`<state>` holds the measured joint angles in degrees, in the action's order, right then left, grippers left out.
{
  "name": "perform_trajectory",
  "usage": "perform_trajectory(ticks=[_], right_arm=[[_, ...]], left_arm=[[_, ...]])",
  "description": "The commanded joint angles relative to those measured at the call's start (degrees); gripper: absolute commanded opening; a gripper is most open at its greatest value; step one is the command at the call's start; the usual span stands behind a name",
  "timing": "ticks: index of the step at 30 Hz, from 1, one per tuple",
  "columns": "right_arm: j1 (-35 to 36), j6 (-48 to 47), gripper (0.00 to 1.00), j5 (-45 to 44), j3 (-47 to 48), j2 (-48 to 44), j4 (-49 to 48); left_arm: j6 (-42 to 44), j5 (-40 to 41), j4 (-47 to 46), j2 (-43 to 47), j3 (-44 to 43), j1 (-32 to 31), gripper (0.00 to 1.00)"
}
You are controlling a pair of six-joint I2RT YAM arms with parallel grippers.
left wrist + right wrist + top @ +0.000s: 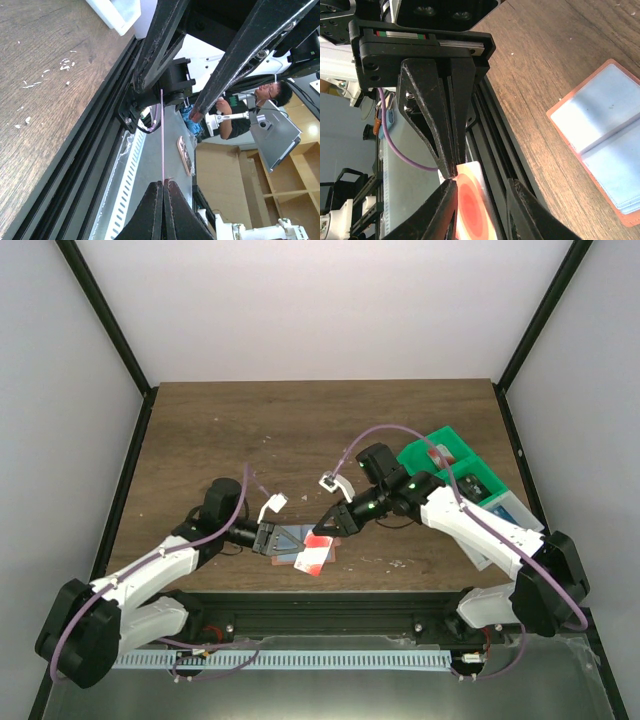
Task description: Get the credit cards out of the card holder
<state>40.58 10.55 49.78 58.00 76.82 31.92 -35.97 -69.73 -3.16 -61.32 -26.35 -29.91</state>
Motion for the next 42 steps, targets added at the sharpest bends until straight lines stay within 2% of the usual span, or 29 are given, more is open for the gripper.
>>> perform_trajectory(ticks=[1, 3, 5, 22, 28, 33, 34, 39, 42], right_arm=[[-0.41, -0.87, 0.27, 1.28, 1.08, 0.09, -0.20], [-0.41, -0.98, 0.18, 2.55, -0.06, -0.48, -0.73], [-0.41, -1.30, 0.16, 3.82, -0.94, -1.17, -0.94], [-0.37, -1.93, 0.23, 3.77, -2.80, -0.27, -0.48], [-0.46, -0.65, 0.03, 6.24, -3.33, -2.18, -3.88], [-0.41, 0.24, 0.00, 6.92, -4.06, -2.70, -5.90], [-0.40, 0.80, 0.01, 6.87, -4.37, -2.89, -6.70], [-0.70, 6.32, 0.00, 3.80, -6.73, -4.32, -13.02], [-1.50, 11.29, 0.00, -0.74, -8.70, -5.51, -18.01]], left_arm=[[1.54, -1.03, 0.02, 0.76, -1.26, -0.24, 0.00], [1.68, -0.93, 0.24, 0.76, -1.22, -0.24, 0.00], [1.61, -0.93, 0.16, 0.89, -1.19, -0.24, 0.00], [1.43, -0.93, -0.35, 1.82, -1.03, -0.30, 0.00], [1.53, -0.69, -0.19, 1.73, -1.01, -0.30, 0.00], [1.85, 0.03, 0.18, 1.89, -1.33, -0.30, 0.00], [2.16, 0.77, 0.83, 1.90, -1.64, -0.32, 0.03], [6.33, 7.95, 7.51, 3.19, -4.89, -0.28, 0.51], [8.54, 14.70, 11.36, 5.02, -6.87, -0.30, 0.68]])
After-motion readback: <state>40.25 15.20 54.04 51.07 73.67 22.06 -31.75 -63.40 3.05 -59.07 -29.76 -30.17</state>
